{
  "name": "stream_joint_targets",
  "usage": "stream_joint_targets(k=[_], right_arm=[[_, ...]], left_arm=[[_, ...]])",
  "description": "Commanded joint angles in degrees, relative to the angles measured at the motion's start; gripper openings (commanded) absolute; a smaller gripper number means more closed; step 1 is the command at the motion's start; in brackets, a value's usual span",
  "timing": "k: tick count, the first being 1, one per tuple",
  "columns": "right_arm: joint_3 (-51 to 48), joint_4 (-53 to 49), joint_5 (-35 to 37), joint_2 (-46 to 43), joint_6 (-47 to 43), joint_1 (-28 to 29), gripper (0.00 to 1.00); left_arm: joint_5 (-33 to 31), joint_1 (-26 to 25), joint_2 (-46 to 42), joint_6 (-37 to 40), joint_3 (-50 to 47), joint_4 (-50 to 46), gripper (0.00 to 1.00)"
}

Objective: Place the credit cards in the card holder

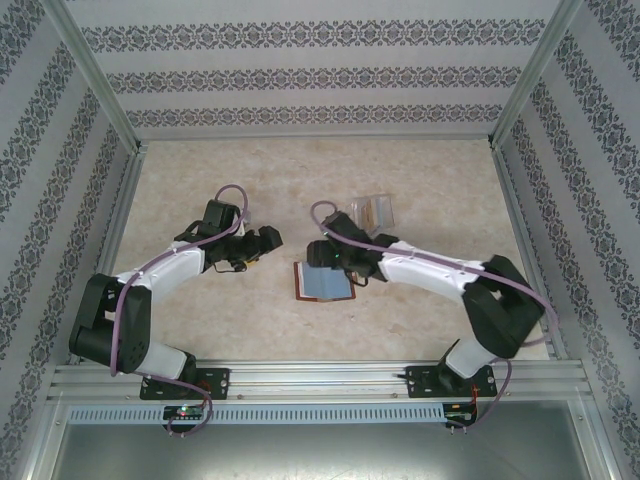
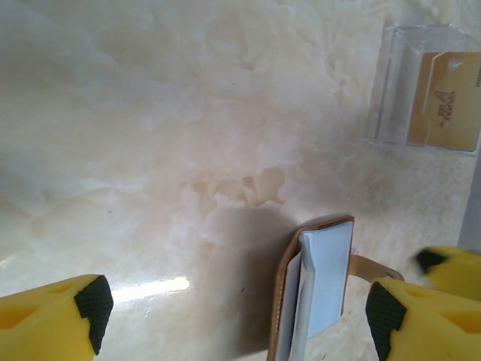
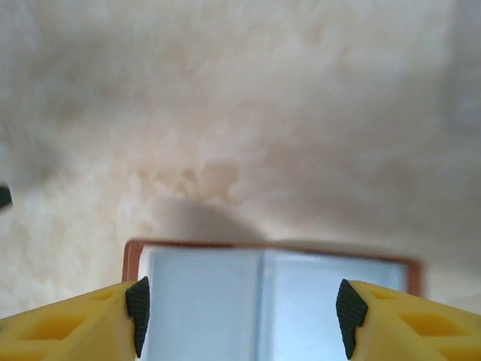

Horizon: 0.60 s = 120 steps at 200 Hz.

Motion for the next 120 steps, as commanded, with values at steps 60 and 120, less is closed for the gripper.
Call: stream_joint_targets(k=[60,120], right_arm=[[7.22,-7.17,2.15,-1.38,-21.48,-22.42,0.77],[18.04,-11.08,-8.31,10.96,-26.31,-29.27,0.82]], left_arm=[[-6.30,-5.35,-0.52,6.39,2.68,-4.94,0.96],[-4.87,-6.63,0.86,5.74,2.47,-3.17,1.00]])
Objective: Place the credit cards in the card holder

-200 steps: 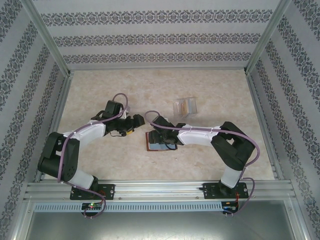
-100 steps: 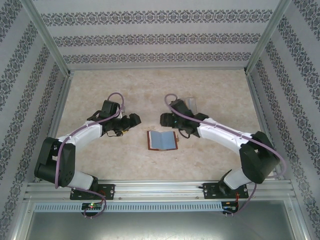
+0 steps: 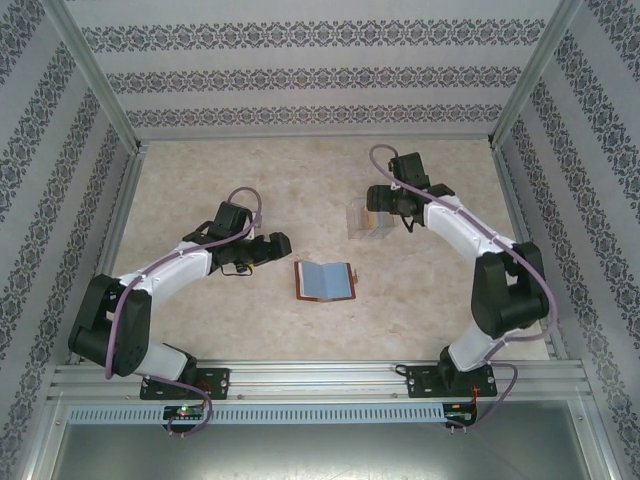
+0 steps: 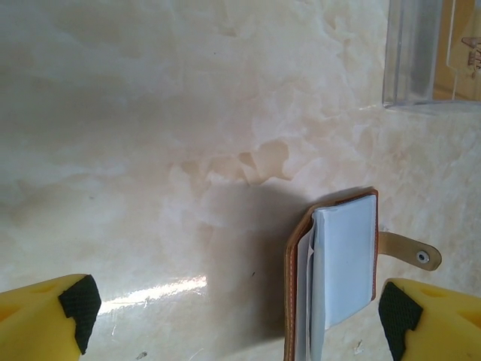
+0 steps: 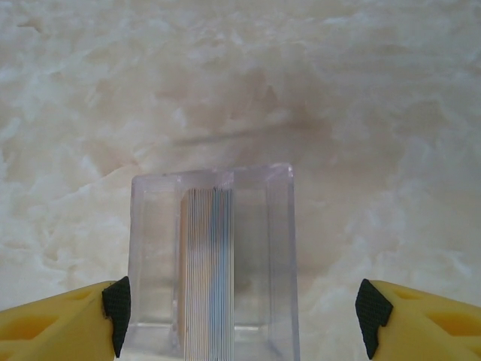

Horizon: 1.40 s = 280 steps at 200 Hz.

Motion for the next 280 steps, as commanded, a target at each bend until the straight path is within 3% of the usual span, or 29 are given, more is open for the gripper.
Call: stream_joint_targets(k=[1,58,115,159,280], right_arm=[[4.12,-3.69,-5.77,4.34,-3.45,-1.31,0.82],[7.74,-5.65,-6.80,10.16,-4.85,-0.71,0.82],[6.69,-6.49,1.80,11.78,-7.39,1.16,0.77],[7.77,-7.62,9.85,11.93,-8.36,3.42,0.72],[7.54,-7.47,16.28,10.84,-10.09,5.46,0.40]], left_arm=[[0.04,-1.39,1.06,1.26,1.02,-0.11,1.00],[-2.41,-5.12,1.54,2.46,2.07,-0.63,1.00],[-2.80,-9.59,2.59,4.59,1.67,0.83,1.00],[-7.10,-12.31,4.77,4.76,1.01,1.78,1.00],[-11.59,-12.36,5.39,5.22,0.85,-0.09,1.00]])
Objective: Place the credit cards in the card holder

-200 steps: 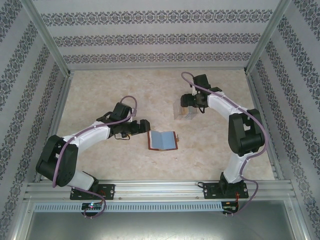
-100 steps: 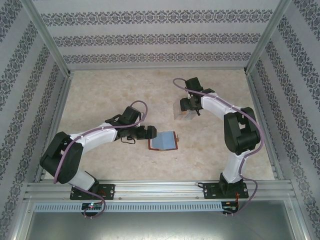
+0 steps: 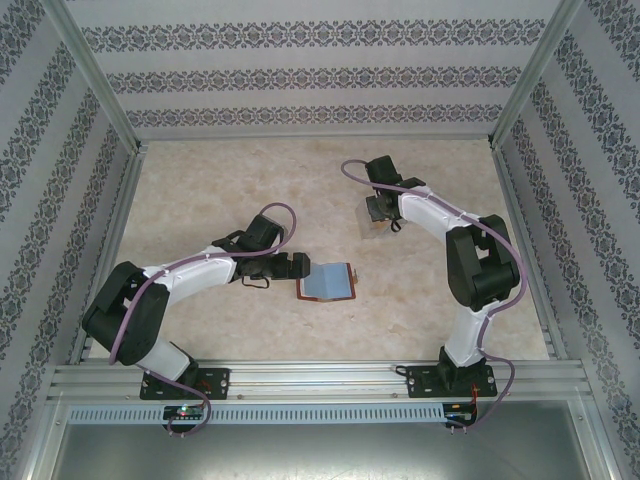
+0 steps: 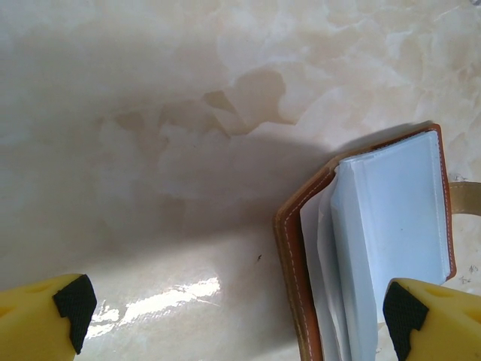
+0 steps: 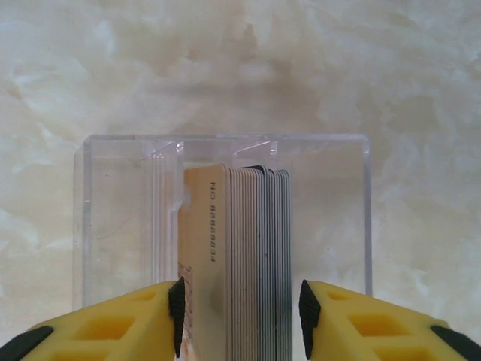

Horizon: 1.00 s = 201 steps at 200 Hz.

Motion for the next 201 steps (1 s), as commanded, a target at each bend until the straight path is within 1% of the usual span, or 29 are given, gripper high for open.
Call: stream_joint_targets(k=[1,29,47,109,132,160,201], right_arm=[[0.94,-1.27,2.25,-0.66,-0.46,0.69,0.40],[0.68,-1.06,2.43,-0.82,-0.75,0.61,0.28],[0.92,-1.46,1.91,-0.72,-0.68,0.60,0.24],[0.86,-1.74,2.57,-1.68,-1.14,0.78,0.19],[0.62,-1.63,2.09,-2.09,-1.04,0.78,0.13],[0.60,-1.93,1.94,-2.48,-1.27,1.04,0.07],[0.37,-2.11,1.19,-3.77,-0.97,1.25,0.04]], left_arm=[[-1.33,-0.47,0.30,1.32,0.04,-0.43,1.00],[-0.99,-0.44,0.68,1.47,0.22,-0.17,1.00],[-1.08,-0.42,0.54,1.48,0.25,-0.43,1.00],[-1.03,-0.49,0.16,1.42,-0.46,0.50,1.00],[-1.29,-0.46,0.39,1.75,0.30,-0.63,1.00],[-1.07,-0.42,-0.12,1.52,-0.39,0.29,1.00],[-0.94,-0.50,-0.79,1.57,-0.30,0.24,1.00]])
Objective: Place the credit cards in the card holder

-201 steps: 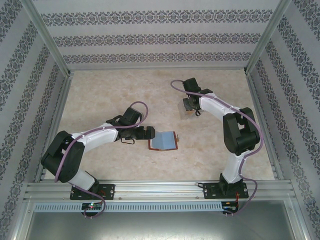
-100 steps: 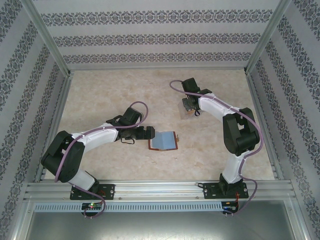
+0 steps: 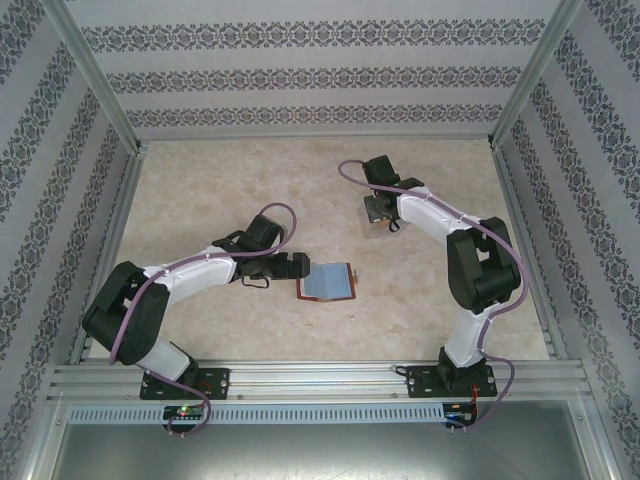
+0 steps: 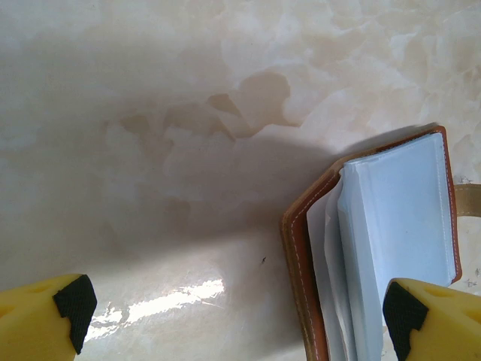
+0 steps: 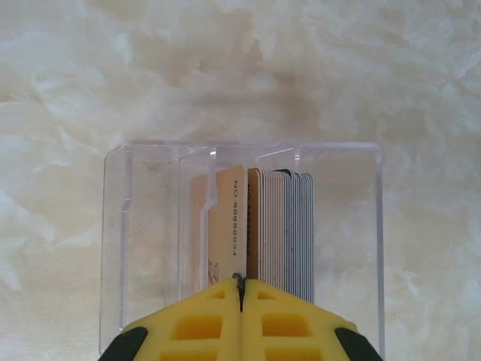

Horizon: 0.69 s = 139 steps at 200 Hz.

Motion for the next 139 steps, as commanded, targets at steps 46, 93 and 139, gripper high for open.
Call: stream_joint_targets(k=[46,93,139], right_arm=[[0.84,-2.77,-5.11,-4.48,1.37,-0.65,0.00],[-0.96,-1.01,-16.82,-6.96,5.28,-5.83,0.00],[-1.76,0.36,-17.12,-3.89,4.71,-6.64,0.02]], left_arm=[[-0.10,-0.42,-0.92,1.62,0.38,-0.06,1.00],[1.76,-0.41,-0.51,1.48,0.71,0.48,1.00],[1.89,-0.38,-0.13,1.77,1.11,0.22,1.00]])
